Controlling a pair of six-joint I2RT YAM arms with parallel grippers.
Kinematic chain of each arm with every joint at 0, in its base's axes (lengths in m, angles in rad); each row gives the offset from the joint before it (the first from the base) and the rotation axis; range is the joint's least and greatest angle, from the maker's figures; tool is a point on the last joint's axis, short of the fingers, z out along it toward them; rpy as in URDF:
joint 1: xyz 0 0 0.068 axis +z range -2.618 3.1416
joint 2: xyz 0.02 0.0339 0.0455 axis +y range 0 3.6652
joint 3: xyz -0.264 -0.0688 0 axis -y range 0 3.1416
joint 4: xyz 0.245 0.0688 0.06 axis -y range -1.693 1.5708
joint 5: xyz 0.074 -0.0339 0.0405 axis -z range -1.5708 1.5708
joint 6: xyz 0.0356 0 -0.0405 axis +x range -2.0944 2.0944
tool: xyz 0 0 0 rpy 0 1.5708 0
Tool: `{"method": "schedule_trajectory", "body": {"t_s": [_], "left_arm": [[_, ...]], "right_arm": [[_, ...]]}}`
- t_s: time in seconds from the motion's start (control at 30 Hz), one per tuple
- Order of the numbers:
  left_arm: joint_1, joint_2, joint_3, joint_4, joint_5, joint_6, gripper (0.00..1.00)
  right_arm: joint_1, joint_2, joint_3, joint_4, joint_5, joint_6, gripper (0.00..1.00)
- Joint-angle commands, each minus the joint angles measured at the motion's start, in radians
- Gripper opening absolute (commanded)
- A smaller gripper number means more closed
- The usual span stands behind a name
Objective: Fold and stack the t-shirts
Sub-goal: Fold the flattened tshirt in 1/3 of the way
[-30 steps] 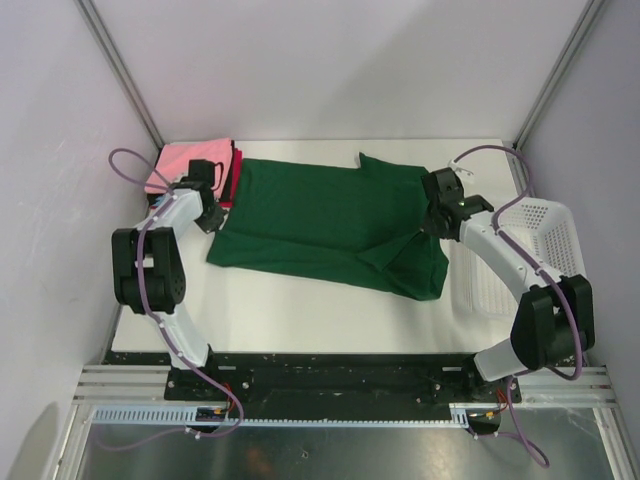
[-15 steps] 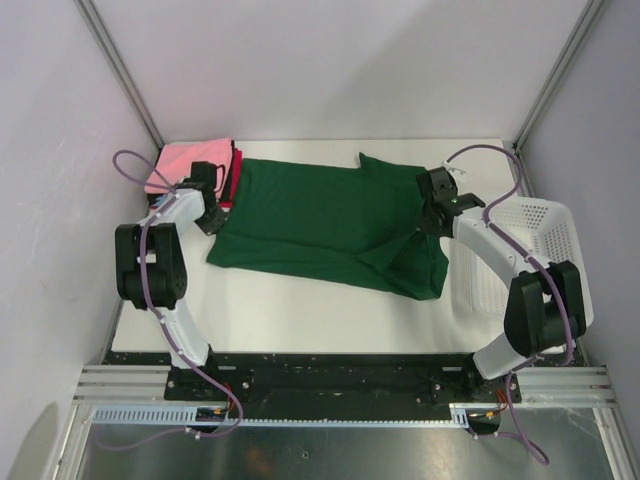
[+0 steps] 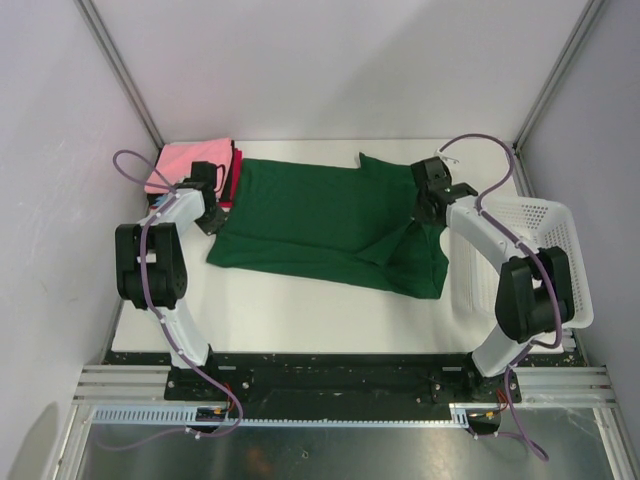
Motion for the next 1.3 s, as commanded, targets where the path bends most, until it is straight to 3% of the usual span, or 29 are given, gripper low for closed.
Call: {"method": "schedule_trajectory", "body": {"t_s": [0.0,0.7,0.8,0.9,1.0,1.17,1.27], "left_arm": [[-0.004,-0.006,0.037,0.012,-0.035,-0.011,0.00],[0.007,0.010,0.065,0.013,-0.025,0.012,0.00],[0.016,0.017,0.081,0.012,-0.013,0.033,0.10],[0.029,0.001,0.081,0.012,-0.002,0.041,0.39],[0.034,-0.040,0.071,0.020,0.010,0.054,0.59],[0.006,-0.153,-0.010,0.044,0.028,0.069,0.66],[-0.034,-0.209,-0.084,0.055,0.038,0.072,0.67]], "right_arm": [[-0.003,0.026,0.055,0.025,0.015,-0.026,0.00],[-0.011,0.126,0.078,0.078,0.015,-0.062,0.01],[-0.012,0.143,0.089,0.077,0.013,-0.070,0.09],[-0.011,0.140,0.107,0.059,0.018,-0.076,0.32],[-0.006,0.108,0.122,0.030,0.011,-0.081,0.46],[0.032,0.051,0.064,-0.033,-0.030,-0.035,0.50],[0.071,0.005,-0.037,0.001,-0.062,0.012,0.46]]}}
